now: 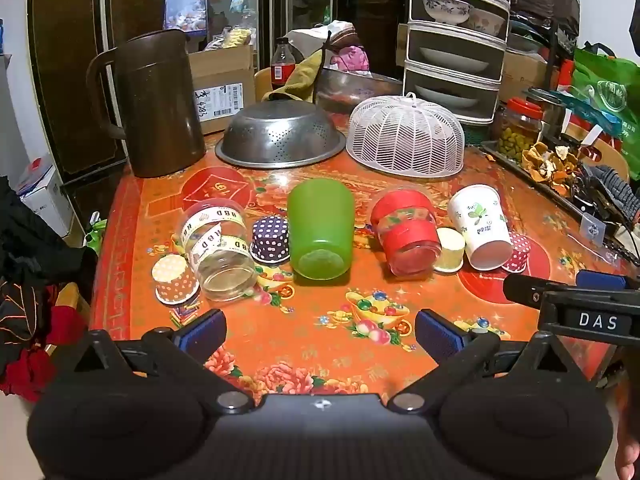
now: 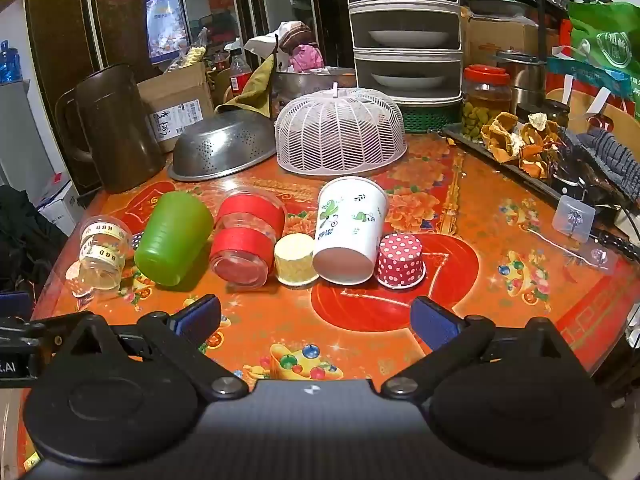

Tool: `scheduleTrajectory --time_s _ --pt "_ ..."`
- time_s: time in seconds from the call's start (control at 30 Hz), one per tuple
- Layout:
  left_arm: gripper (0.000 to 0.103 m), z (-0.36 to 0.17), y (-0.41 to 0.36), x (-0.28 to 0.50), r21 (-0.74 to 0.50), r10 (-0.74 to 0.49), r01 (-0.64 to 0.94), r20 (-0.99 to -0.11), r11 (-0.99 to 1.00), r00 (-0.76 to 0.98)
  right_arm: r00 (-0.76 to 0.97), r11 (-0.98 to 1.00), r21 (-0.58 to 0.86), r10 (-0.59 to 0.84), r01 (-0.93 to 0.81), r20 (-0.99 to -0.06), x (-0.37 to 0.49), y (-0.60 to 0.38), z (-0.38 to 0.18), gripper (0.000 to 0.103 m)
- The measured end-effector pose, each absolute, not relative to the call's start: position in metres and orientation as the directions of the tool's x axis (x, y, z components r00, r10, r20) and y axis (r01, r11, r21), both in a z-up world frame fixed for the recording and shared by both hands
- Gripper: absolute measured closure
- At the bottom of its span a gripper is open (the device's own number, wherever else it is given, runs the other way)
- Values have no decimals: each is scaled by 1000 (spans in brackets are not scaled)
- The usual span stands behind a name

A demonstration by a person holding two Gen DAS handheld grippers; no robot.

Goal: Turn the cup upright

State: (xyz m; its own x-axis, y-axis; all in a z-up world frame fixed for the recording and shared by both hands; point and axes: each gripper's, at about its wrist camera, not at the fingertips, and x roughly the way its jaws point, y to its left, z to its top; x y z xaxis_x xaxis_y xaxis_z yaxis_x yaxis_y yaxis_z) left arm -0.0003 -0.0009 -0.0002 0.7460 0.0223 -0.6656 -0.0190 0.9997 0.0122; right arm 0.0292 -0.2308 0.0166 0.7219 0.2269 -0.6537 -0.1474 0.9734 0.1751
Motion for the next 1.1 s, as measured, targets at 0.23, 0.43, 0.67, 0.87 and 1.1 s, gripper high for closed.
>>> scheduleTrajectory --time_s 0.23,0.43,0.67,0.87,1.1 --pt "1 -3 -5 2 6 24 -26 -667 1000 745 721 974 172 225 -148 -655 30 -231 17 1" --pt "1 -2 -2 1 -7 7 -15 -667 1000 745 725 976 162 218 -148 -653 30 -230 18 1" --pt "1 0 1 -1 -13 8 -22 -666 1000 746 724 975 166 221 -148 -653 29 -231 17 1" --pt "1 0 1 -2 -14 7 -21 -667 1000 745 723 975 166 221 -147 -655 29 -232 17 1" --pt "1 0 1 -2 -14 5 -19 -667 1000 745 723 975 164 220 -148 -655 29 -232 17 1"
